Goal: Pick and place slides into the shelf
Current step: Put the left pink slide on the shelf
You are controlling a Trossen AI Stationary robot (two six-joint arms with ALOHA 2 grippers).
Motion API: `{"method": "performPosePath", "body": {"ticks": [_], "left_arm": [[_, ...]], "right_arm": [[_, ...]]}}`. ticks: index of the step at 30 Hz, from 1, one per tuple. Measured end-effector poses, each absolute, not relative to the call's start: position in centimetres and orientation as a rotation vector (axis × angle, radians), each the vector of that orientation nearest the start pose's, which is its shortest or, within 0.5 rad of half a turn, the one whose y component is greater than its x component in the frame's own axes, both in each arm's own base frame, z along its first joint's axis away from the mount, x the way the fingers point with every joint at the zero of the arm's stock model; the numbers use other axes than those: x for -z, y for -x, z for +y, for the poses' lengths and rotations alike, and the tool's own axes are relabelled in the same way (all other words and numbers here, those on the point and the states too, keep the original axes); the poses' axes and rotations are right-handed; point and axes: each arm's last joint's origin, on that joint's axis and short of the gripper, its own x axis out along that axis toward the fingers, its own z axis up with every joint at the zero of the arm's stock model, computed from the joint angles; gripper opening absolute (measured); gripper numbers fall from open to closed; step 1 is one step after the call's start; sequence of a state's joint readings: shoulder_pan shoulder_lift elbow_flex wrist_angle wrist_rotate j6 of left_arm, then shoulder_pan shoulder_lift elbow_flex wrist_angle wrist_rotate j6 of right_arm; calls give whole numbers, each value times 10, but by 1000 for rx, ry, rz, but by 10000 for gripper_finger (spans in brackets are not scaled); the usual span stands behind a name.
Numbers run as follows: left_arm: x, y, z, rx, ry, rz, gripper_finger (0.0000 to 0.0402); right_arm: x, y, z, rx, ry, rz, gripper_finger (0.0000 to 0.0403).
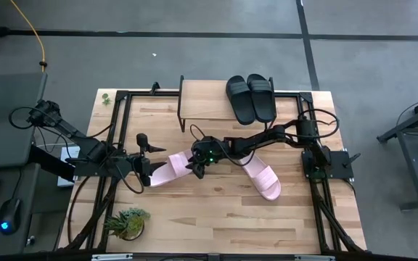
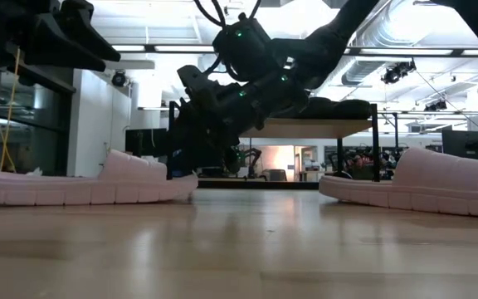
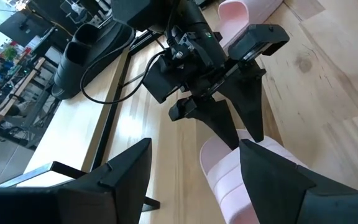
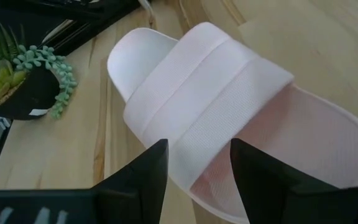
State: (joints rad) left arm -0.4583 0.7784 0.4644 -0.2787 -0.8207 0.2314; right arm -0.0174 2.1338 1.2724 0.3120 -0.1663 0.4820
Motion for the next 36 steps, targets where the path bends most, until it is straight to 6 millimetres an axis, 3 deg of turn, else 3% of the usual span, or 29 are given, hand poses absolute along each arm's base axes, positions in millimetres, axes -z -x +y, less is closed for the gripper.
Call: {"method": "performPosePath", "body": {"ticks": [14, 24, 36], "left_arm": [[-221, -149, -50, -297, -580, 520, 225], [-225, -151, -51, -297, -579, 488, 225], [-225, -151, -51, -297, -580, 489, 225]], "right_arm": [[-129, -448, -3, -7, -527, 570, 165], [-111, -473, -1, -67, -555, 600, 165], [-111, -475, 0, -55, -523, 608, 157]]}}
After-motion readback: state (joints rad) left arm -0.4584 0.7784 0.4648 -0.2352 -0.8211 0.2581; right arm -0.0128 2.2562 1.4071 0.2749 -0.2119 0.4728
